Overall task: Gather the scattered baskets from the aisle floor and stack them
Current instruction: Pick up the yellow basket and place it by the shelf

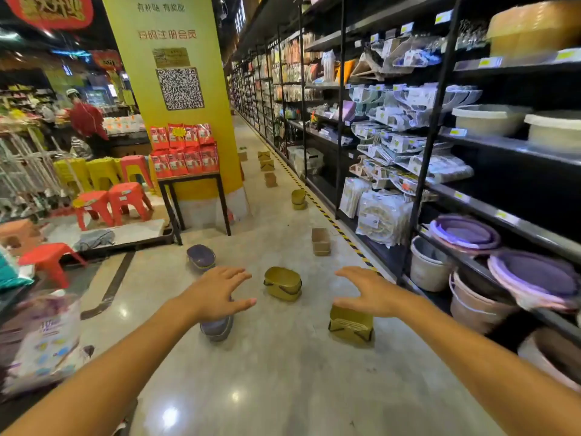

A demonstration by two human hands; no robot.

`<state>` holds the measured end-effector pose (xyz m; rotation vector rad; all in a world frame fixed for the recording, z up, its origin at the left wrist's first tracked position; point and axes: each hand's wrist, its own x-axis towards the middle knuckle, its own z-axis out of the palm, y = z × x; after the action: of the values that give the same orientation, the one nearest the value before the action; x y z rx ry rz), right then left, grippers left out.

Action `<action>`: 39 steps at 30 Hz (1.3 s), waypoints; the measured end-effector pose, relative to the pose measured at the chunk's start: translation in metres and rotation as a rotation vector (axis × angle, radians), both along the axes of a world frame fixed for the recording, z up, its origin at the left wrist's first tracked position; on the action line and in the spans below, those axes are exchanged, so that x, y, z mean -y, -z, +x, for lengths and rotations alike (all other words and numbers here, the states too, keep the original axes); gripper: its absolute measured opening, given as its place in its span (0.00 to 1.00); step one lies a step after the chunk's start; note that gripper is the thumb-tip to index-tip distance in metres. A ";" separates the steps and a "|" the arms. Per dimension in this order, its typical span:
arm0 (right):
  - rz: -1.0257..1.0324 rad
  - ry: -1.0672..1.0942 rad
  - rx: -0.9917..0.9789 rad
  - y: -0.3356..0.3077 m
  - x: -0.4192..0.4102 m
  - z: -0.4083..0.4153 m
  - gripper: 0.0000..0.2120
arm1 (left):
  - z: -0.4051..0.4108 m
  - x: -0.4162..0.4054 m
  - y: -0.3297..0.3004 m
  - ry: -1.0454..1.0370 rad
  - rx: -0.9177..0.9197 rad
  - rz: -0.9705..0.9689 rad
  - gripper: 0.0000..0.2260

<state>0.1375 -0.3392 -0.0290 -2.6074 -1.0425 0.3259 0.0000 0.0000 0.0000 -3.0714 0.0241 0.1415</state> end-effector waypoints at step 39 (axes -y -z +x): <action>-0.095 0.342 -0.474 0.211 -0.322 0.529 0.44 | 0.575 -0.379 0.233 -0.003 -0.353 -0.201 0.36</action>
<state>0.6668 -0.0170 -0.2399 -2.5378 -0.4252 0.8677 0.5748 0.3790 -0.2333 -3.1981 0.0540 0.7205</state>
